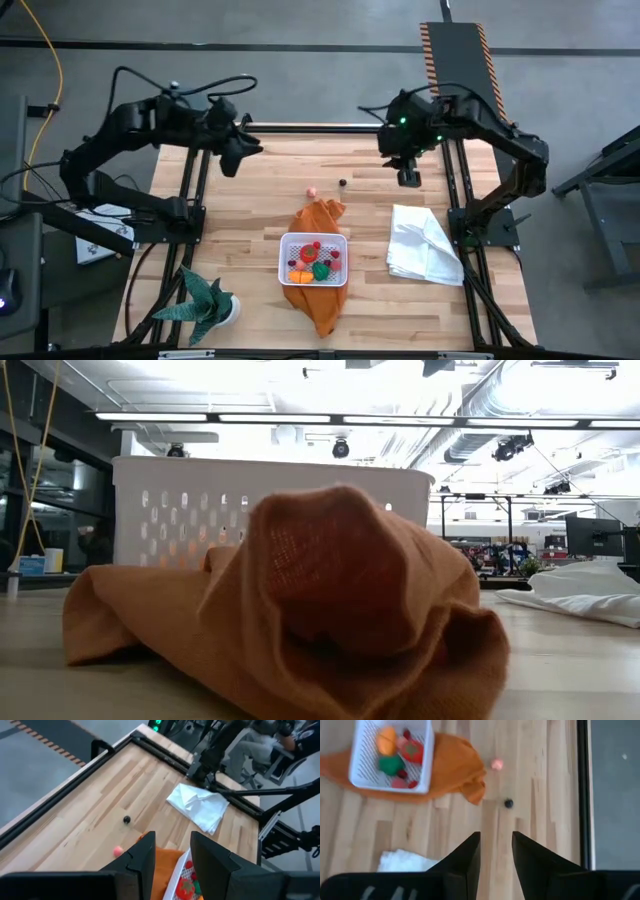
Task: Pick and placing Produce into tupperware
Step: Put the black berry into the white basket
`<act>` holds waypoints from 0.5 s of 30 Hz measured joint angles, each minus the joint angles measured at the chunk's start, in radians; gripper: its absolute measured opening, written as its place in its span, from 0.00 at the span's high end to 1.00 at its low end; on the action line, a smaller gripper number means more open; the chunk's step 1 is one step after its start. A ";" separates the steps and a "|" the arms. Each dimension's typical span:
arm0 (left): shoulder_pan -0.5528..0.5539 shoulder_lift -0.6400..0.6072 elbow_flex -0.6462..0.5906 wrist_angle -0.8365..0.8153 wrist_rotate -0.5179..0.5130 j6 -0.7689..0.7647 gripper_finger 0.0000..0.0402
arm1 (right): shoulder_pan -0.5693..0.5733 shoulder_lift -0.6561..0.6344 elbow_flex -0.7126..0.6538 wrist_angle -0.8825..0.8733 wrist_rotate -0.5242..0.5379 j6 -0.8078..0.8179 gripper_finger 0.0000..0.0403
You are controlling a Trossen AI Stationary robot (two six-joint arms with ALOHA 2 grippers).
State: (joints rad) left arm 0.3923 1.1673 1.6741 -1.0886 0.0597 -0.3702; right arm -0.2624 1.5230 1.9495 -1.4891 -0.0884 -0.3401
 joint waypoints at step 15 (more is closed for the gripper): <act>0.000 0.060 0.000 -0.014 -0.064 0.143 0.73 | -0.145 0.022 -0.001 0.173 -0.103 -0.008 0.74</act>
State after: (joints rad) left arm 0.3923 1.2269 1.6741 -1.1026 -0.0041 -0.2267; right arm -0.4073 1.5453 1.9488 -1.3158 -0.1909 -0.3484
